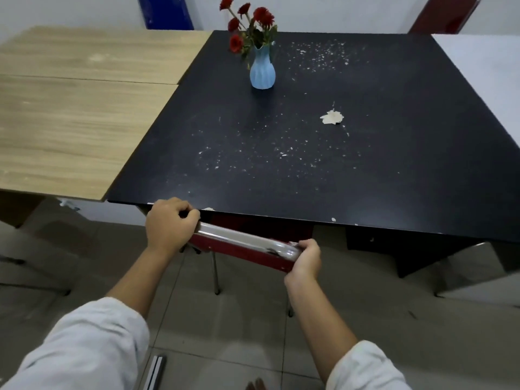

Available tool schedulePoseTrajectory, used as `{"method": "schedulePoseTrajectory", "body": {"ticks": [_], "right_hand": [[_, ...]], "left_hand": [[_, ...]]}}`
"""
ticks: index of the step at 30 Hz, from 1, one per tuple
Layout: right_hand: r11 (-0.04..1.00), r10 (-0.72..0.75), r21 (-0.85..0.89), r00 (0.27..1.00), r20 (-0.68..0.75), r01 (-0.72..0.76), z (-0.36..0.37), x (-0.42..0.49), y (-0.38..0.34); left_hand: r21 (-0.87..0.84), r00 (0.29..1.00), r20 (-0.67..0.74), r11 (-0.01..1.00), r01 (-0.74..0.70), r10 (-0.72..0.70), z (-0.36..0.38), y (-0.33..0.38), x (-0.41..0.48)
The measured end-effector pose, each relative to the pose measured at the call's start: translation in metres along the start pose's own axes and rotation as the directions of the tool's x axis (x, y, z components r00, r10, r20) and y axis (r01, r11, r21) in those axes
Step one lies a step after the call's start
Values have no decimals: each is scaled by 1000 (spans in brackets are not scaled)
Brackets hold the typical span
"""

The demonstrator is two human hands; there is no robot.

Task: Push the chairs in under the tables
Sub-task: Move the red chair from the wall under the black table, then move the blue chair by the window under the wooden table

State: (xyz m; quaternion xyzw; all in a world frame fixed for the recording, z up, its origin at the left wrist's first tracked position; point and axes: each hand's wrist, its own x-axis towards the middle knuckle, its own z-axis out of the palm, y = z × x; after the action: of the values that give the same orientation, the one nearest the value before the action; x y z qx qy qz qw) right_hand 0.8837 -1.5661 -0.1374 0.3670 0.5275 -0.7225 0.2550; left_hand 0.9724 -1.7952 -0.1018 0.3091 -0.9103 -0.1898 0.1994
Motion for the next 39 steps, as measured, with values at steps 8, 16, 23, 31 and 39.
{"method": "schedulePoseTrajectory", "body": {"ticks": [8,16,23,31,39], "right_hand": [[995,-27,94,999,-23,29,5,13,-41],[999,-25,36,999,-30,26,3,16,-46],[920,-182,-353,983,-4,169,-5,12,-55],[214,-498,-797,764,409,565,38,-31,-58],[-109,-291,-666,616,732,738,133,-87,0]], "left_hand": [[15,998,-67,1000,17,-16,18,34,7],[32,996,-83,999,17,-14,20,37,8],[-14,998,52,999,48,-47,9,38,9],[-255,929,369,957,136,-34,-22,28,10],[-230,934,281,929,290,-222,-105,-49,-2]]}}
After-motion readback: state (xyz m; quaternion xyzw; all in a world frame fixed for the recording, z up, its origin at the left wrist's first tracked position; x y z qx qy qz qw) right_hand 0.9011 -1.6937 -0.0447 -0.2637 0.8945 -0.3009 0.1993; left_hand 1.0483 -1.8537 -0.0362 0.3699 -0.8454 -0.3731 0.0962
